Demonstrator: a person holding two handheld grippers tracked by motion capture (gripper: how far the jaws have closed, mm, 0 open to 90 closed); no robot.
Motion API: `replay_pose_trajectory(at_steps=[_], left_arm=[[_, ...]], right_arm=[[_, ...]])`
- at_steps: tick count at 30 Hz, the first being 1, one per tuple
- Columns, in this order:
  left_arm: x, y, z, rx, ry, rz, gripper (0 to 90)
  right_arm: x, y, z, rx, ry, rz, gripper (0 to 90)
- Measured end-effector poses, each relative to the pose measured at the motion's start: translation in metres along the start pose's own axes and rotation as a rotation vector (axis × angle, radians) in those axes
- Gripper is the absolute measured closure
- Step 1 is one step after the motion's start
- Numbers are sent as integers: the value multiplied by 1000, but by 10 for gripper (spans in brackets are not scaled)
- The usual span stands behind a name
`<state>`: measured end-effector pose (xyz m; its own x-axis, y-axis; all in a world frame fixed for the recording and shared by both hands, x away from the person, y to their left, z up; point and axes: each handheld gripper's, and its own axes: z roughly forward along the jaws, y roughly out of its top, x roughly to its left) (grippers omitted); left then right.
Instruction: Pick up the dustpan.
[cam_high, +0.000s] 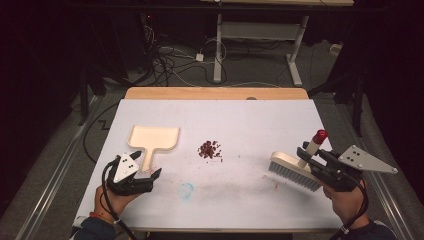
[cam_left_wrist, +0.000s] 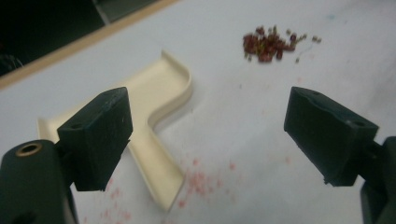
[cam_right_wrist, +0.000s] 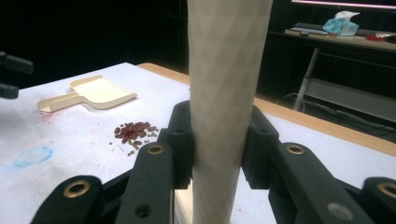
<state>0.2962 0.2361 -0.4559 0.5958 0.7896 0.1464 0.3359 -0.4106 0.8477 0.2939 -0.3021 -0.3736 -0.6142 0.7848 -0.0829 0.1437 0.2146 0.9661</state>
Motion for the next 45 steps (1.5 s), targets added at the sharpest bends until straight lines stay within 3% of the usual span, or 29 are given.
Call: replay_pose_trajectory(at_steps=[2, 10, 12, 15, 20, 24, 26, 28, 30, 31, 33, 34, 35, 37, 38, 40, 45], left_arm=[[2, -7, -2, 57, 5, 21, 151], [1, -6, -10, 58, 11, 8, 155], [0, -8, -12, 65, 34, 3, 152], [1, -8, -9, 73, 32, -21, 153], [3, -3, -3, 87, 43, -19, 154], [16, 16, 13, 125, 65, -65, 152], [19, 18, 17, 147, 61, -78, 156], [27, 20, 26, 200, 84, -131, 161], [36, 18, 36, 246, 59, -192, 161], [44, 14, 48, 291, 51, -249, 172], [48, 11, 53, 318, 48, -268, 214], [54, 6, 64, 360, 54, -314, 217], [57, 2, 68, 368, 43, -343, 228], [61, -2, 77, 400, 57, -377, 278], [63, -3, 82, 407, 53, -389, 281], [61, 0, 86, 400, 74, -357, 332], [65, 0, 91, 360, 84, -360, 539]], right_arm=[[-1, -1, 0, 3, -5, -3, 699], [1, 1, 1, 1, -5, -7, 698], [0, 1, 2, -4, -3, -10, 698], [0, 1, 3, -2, 6, -2, 699], [1, 0, 5, 5, 10, -17, 698], [1, -1, 10, 17, 17, -16, 698], [2, -1, 11, 21, 15, -19, 698], [4, -2, 12, 33, 19, -25, 698], [4, -2, 12, 37, 17, -28, 698], [4, -2, 13, 39, 17, -29, 697], [4, -3, 14, 48, 19, -29, 697], [5, -3, 15, 52, 21, -32, 697], [5, -3, 15, 55, 23, -35, 697], [6, -4, 17, 56, 27, -35, 697], [7, -4, 18, 60, 32, -33, 697], [8, -4, 20, 64, 38, -40, 697], [11, -6, 22, 64, 41, -42, 695]])
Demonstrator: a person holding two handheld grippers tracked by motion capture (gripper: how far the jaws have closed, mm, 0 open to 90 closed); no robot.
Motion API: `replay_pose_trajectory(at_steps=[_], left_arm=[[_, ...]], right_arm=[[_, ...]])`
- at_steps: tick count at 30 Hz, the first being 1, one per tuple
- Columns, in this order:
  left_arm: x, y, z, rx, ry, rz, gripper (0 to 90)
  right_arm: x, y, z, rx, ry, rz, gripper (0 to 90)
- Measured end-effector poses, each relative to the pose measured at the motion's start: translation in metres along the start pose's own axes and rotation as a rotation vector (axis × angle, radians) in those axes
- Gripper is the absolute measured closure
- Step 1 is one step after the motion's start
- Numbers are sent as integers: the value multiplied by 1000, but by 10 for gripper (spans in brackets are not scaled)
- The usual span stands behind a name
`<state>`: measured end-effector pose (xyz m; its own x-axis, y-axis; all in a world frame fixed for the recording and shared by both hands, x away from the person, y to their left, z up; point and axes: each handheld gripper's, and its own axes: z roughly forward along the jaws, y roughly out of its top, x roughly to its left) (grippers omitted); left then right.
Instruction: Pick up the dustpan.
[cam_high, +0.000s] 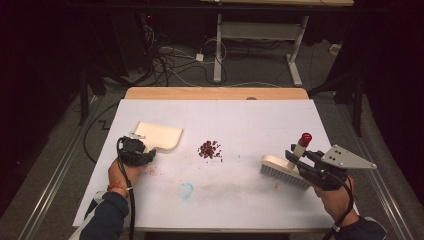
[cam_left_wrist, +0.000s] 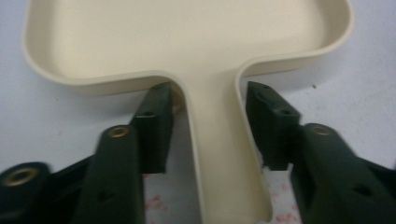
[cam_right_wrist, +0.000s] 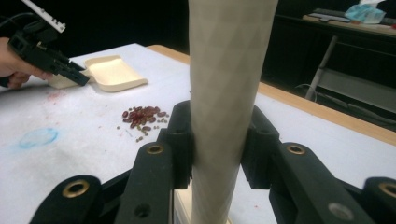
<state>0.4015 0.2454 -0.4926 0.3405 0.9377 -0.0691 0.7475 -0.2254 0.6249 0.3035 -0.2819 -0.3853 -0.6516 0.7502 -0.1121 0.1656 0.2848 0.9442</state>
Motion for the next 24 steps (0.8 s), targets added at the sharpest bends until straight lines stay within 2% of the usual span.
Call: replay_pose_trajectory(at_steps=[2, 5, 6, 11, 12, 14, 20, 23, 24], left_arm=[[4, 1, 1, -8, -7, 9, 626], [5, 3, 2, -7, -6, 12, 631], [3, 4, 2, -5, 7, 30, 632], [3, 5, 0, 6, 14, 46, 634], [1, 6, -3, 6, 23, 66, 634], [0, 8, -7, 5, 5, 83, 636], [-5, 8, -18, -13, -6, 122, 637], [-8, 8, -23, -23, -7, 136, 637], [-10, 8, -29, -35, -20, 147, 637]], right_arm=[[-1, -1, 0, -14, -12, 16, 696], [-3, -2, 0, -13, -22, 31, 696], [-3, -2, 0, -11, -23, 31, 696], [-4, -3, 0, -17, -31, 39, 696], [-4, -3, 0, -22, -32, 42, 696], [-4, -3, 0, -19, -33, 41, 696], [-1, -1, -3, -45, -62, 10, 696], [-2, -1, -4, -47, -64, 17, 697], [-3, -1, -4, -45, -65, 26, 697]])
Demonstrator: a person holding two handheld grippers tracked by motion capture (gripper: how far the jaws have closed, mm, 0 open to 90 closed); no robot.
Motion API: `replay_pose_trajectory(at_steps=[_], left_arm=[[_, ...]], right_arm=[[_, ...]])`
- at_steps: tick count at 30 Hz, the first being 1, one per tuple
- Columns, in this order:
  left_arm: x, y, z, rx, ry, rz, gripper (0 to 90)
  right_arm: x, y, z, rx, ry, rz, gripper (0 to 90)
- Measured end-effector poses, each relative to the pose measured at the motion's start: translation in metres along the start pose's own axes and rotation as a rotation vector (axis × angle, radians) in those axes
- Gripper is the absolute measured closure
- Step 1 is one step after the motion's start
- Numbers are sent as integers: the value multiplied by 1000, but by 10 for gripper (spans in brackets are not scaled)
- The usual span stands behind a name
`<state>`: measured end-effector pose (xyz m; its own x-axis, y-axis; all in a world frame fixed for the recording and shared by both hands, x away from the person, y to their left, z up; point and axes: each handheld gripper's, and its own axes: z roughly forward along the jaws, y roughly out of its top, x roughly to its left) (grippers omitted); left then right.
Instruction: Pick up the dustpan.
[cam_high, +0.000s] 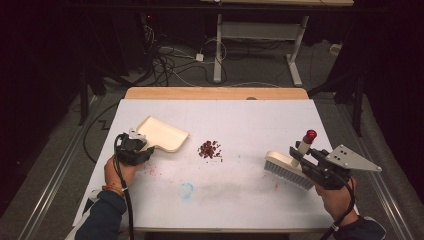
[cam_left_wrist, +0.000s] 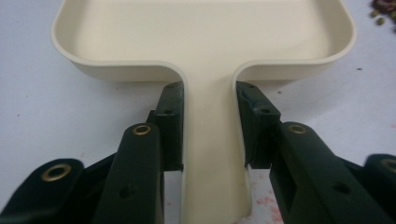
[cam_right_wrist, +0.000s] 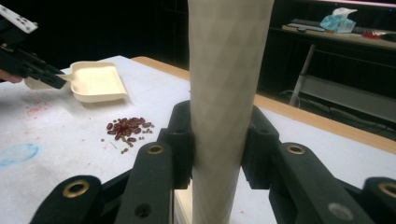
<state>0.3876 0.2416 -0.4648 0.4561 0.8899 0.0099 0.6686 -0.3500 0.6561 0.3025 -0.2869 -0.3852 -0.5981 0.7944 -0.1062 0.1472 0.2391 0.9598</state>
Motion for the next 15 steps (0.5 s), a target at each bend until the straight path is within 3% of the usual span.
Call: replay_pose_trajectory(at_steps=[15], left_arm=[[-16, -3, -36, -29, -82, 94, 637]], right_arm=[[-2, 1, 9, 7, 23, 7, 698]])
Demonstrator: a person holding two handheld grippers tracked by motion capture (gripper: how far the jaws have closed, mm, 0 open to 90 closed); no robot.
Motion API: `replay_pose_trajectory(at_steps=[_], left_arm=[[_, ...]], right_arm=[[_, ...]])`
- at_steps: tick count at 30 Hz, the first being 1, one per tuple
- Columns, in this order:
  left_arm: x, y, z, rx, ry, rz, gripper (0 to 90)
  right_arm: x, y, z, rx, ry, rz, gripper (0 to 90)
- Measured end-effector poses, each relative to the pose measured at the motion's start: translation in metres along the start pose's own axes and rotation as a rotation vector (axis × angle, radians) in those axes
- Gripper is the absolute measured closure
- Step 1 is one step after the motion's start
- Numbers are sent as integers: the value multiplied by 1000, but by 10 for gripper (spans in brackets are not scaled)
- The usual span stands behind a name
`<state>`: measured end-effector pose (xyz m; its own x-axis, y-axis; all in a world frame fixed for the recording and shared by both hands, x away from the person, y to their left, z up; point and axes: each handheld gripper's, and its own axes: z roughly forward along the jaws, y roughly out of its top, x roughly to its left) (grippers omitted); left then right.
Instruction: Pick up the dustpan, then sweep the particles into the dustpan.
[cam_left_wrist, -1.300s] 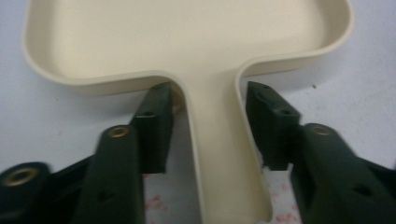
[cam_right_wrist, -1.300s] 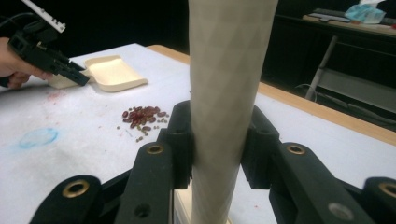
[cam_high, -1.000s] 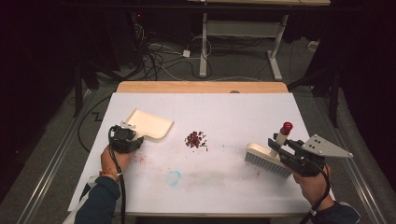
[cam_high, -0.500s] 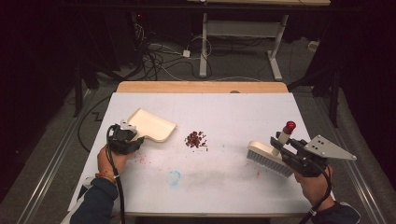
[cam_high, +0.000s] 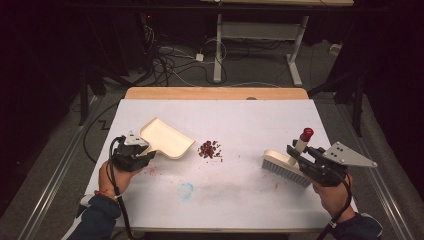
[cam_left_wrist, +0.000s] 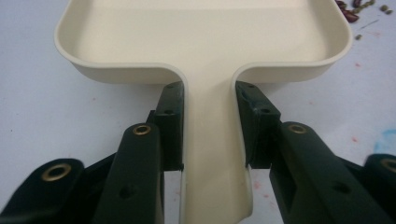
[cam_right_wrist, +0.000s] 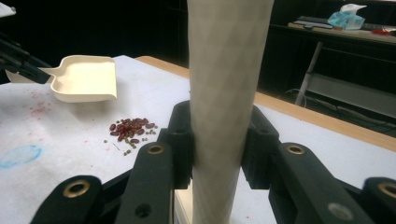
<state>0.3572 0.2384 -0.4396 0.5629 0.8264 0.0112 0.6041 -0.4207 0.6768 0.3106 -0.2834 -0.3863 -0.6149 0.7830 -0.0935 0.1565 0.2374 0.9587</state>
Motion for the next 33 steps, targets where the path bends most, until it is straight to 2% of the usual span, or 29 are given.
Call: replay_pose_trajectory(at_steps=[3, 7, 12, 17, 18, 22, 25, 28, 33], left_arm=[[-6, -3, -6, -1, -24, 23, 637], [-15, -9, -11, 21, -45, 54, 637], [-26, -16, -17, 30, -80, 77, 637], [-37, -22, -15, 58, -107, 105, 637], [-41, -26, -13, 80, -127, 113, 637], [-50, -31, -8, 123, -137, 142, 637], [-49, -33, -7, 121, -152, 128, 637], [-48, -34, -6, 121, -152, 128, 636], [-47, -35, -3, 132, -153, 136, 636]], right_arm=[[0, 0, -1, -3, 4, -2, 698], [-2, -1, -1, -3, 1, 9, 698], [-2, 0, 1, 0, 9, 1, 699], [1, 0, 4, 3, 24, -2, 699], [2, 1, 4, 0, 25, 2, 699], [3, 0, 9, 7, 37, 12, 699], [4, -1, 13, 13, 42, 12, 699], [4, -1, 18, 15, 48, 21, 699], [4, 0, 26, 27, 49, 5, 699]])
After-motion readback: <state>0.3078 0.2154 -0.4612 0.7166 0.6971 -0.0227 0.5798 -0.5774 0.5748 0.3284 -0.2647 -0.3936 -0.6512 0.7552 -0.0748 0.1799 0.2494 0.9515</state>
